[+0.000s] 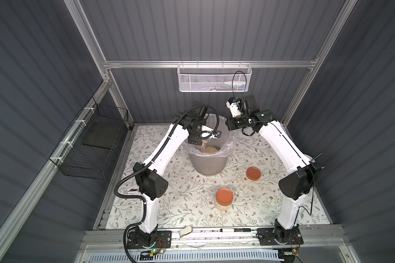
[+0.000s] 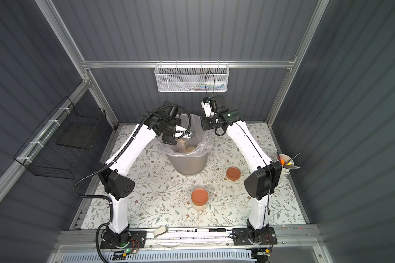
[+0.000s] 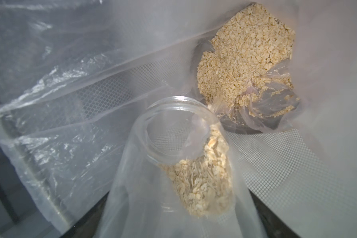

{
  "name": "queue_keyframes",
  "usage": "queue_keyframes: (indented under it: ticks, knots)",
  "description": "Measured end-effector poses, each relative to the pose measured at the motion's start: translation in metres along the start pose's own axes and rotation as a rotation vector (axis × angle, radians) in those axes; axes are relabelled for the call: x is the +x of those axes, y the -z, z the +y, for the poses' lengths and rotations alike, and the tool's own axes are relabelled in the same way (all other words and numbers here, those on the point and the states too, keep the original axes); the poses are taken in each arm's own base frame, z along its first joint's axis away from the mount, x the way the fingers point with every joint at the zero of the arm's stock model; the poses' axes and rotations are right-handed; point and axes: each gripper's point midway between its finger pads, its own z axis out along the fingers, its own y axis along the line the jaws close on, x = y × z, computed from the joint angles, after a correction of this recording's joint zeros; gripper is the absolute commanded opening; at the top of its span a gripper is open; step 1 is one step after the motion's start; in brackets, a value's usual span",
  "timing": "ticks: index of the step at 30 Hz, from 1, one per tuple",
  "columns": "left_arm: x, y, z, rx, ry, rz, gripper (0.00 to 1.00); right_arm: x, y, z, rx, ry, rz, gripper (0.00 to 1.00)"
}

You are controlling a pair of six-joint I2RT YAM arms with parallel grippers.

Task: Empty expired oatmeal from jars
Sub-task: Pick up the trash bin from the center of the board.

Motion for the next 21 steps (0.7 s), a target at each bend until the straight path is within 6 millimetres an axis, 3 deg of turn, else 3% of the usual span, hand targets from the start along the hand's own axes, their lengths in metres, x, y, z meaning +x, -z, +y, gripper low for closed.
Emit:
queue_keyframes:
  ticks: [5,10,13,21]
  knots:
    - [-0.003,0.019,-0.001,-0.030,-0.072,0.029,0.00,-0.017,0.009,0.010,0.023,0.061,-0.057,0.00]
    - [-0.020,0.019,-0.032,0.022,-0.177,0.065,0.00,-0.021,0.010,0.009,0.055,0.094,-0.075,0.00]
    - [-0.024,0.010,-0.029,0.016,-0.192,0.097,0.00,-0.018,0.012,0.010,0.069,0.151,-0.065,0.00]
    - [-0.011,0.003,-0.021,0.004,-0.221,0.160,0.00,-0.024,0.013,0.021,0.078,0.194,-0.092,0.00]
